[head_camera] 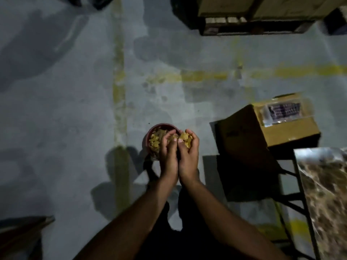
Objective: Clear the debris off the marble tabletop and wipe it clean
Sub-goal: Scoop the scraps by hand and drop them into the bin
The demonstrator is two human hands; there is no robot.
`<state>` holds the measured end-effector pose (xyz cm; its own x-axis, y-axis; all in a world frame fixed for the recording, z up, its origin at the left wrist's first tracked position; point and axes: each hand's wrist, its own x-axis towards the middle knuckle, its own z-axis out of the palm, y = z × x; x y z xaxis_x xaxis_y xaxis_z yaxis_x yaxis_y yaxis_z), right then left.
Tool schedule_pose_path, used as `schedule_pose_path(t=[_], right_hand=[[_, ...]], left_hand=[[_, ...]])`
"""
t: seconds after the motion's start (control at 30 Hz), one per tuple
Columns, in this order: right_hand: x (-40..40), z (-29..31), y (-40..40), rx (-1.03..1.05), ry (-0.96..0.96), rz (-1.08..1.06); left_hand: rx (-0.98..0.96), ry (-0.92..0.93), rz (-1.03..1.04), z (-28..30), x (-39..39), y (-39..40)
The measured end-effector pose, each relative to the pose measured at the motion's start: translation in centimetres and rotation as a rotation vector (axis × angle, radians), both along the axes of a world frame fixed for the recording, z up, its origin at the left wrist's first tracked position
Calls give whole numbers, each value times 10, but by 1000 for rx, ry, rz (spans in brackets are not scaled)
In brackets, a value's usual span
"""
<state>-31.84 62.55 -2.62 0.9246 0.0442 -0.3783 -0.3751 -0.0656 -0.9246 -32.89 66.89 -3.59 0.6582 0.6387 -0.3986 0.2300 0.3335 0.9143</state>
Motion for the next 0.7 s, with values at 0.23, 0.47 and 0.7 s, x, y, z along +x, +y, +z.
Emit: schedule_pose_path(t=[0.23,0.47,0.7], right_hand=[[26,-135,21,-101,-10,150],[75,-299,39,-224,-79,369],[155,-445,52,-465,-259,893]], left_hand=[[-95,104,164,-133,8,19],[23,124,257,-296,46,43],[579,321,-186,-444,70,97]])
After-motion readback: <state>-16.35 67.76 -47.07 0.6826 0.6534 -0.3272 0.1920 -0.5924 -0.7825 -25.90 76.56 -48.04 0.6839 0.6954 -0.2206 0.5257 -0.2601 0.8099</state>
